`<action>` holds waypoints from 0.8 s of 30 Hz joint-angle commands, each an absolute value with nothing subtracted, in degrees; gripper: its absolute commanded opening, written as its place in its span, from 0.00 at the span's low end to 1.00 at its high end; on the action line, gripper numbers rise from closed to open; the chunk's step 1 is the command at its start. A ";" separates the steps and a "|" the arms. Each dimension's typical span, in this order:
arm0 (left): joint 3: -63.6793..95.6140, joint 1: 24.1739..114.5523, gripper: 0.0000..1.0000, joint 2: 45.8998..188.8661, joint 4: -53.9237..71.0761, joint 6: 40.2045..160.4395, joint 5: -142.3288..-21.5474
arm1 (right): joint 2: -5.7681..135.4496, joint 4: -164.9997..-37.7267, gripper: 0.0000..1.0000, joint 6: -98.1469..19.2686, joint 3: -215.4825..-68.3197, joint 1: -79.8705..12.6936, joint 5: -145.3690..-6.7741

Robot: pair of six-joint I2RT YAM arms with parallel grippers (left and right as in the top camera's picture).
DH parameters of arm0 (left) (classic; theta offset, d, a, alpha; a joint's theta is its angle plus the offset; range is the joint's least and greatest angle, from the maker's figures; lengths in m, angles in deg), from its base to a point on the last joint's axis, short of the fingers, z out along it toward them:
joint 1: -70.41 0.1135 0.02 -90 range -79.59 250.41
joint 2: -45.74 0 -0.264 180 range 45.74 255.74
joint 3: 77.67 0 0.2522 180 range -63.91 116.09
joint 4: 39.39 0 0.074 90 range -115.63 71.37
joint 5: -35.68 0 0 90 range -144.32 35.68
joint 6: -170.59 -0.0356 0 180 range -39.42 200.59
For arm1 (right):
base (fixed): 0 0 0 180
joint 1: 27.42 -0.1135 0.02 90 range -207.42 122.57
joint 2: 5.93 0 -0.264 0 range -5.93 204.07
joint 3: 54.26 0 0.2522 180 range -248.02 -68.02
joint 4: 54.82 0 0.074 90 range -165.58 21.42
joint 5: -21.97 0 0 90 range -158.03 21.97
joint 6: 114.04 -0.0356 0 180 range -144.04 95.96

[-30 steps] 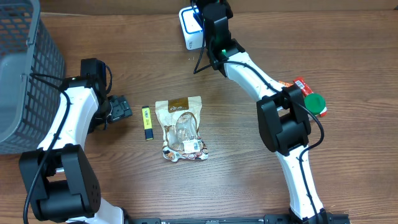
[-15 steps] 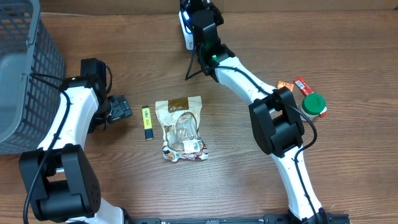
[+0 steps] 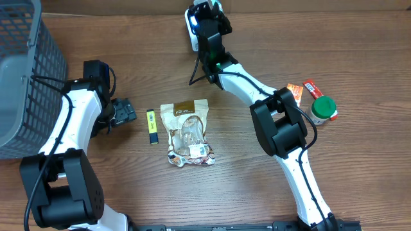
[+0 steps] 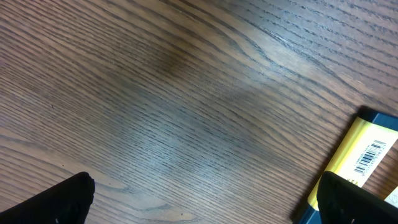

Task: Scan the item barcode
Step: 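Hold the mint-green packet against the scanner window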

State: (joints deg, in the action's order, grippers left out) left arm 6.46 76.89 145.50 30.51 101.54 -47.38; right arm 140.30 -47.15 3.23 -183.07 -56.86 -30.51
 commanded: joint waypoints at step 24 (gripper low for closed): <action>6.26 76.76 1.00 145.70 30.64 100.90 -46.84 | 139.82 -51.52 0.04 3.27 -183.86 -62.36 -34.31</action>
